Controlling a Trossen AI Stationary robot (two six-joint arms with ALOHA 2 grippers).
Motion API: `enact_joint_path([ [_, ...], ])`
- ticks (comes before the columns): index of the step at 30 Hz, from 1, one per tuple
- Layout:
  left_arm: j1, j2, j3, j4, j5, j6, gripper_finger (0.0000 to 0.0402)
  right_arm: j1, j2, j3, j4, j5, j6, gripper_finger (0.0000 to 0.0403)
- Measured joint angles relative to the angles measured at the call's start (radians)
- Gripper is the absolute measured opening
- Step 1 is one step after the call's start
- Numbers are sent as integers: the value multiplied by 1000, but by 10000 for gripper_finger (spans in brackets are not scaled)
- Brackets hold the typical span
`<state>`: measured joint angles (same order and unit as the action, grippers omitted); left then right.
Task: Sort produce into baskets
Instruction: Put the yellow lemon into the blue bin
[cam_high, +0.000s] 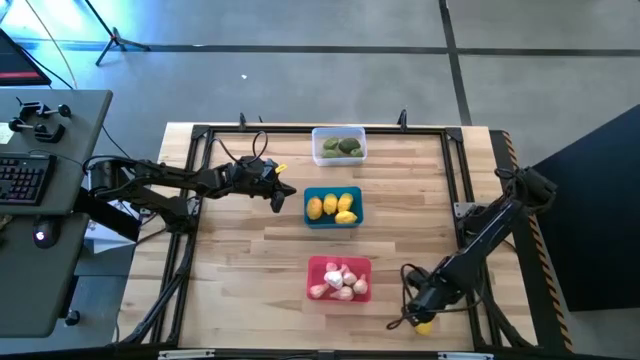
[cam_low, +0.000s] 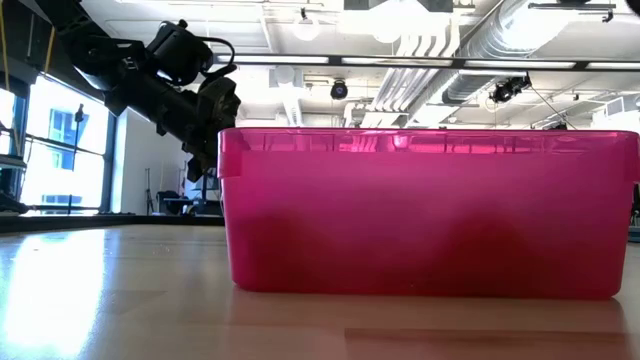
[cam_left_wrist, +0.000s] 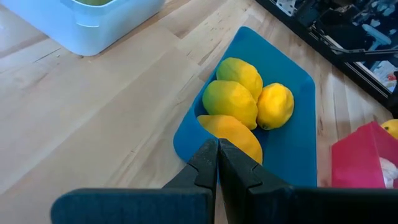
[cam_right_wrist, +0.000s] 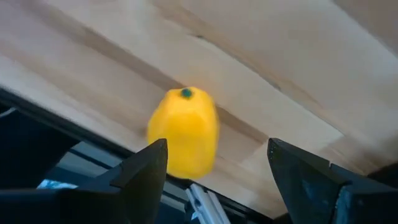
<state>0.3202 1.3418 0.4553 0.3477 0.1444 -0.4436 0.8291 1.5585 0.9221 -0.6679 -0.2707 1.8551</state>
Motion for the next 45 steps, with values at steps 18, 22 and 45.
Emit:
enact_joint_path([
  [18, 0, 0, 0, 2, -28, -24, 0, 25, 176, 134, -1, 60, -83, 266],
  [22, 0, 0, 0, 2, -50, -24, 0, 25, 254, 196, -64, 52, -82, 266],
  [45, 60, -75, 0, 38, -40, 1, 0, -221, 299, 533, -351, 374, -458, 91],
])
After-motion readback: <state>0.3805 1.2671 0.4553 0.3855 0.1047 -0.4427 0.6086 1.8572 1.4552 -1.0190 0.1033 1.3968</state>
